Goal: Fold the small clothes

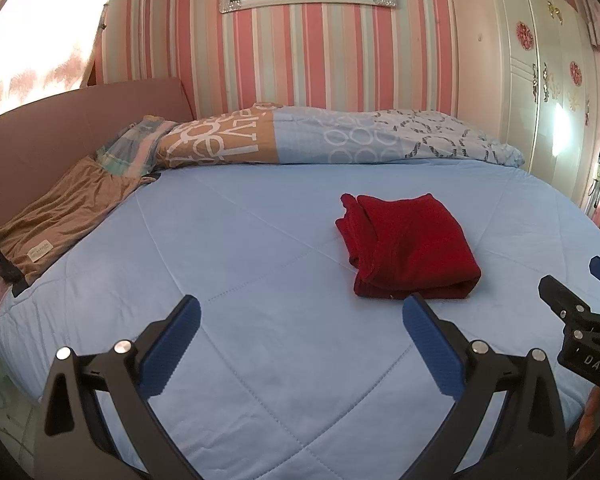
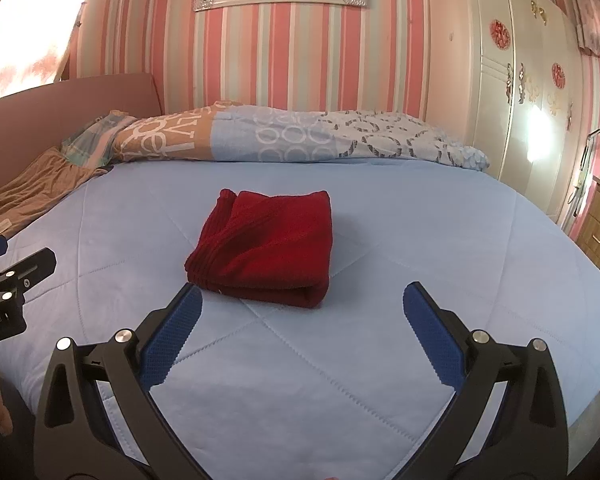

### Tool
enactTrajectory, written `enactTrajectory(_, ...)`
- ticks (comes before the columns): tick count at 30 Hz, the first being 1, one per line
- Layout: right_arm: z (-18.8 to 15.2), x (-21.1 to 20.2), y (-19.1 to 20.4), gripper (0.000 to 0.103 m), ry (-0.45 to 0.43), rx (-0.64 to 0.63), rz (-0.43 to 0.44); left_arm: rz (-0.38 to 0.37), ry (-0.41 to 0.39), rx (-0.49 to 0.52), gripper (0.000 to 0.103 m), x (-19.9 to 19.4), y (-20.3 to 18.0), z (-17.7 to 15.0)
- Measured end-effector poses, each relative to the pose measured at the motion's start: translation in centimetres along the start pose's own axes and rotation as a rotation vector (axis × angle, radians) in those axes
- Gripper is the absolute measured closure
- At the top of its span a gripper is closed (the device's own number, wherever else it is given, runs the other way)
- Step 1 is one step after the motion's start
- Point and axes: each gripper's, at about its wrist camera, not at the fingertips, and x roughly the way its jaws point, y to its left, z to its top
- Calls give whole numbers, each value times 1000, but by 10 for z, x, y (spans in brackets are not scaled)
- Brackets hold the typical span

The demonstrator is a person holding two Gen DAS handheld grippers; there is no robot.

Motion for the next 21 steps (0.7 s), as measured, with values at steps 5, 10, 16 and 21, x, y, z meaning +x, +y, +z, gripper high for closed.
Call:
enactTrajectory(5,1,-1,0,3,-4,-2,1,-2,-1,-2,2,0,1,0)
enactTrajectory(10,3,-1,1,3,-6,-4,1,-2,0,-9,2,-2,2,0)
enactTrajectory(16,3,-1,1,3,-5,-5,1,4,3,-17,2,-1,3,3)
enactTrajectory(21,2,0,0,3,-5,-7,-2,8,1,-15,2,0,2,5)
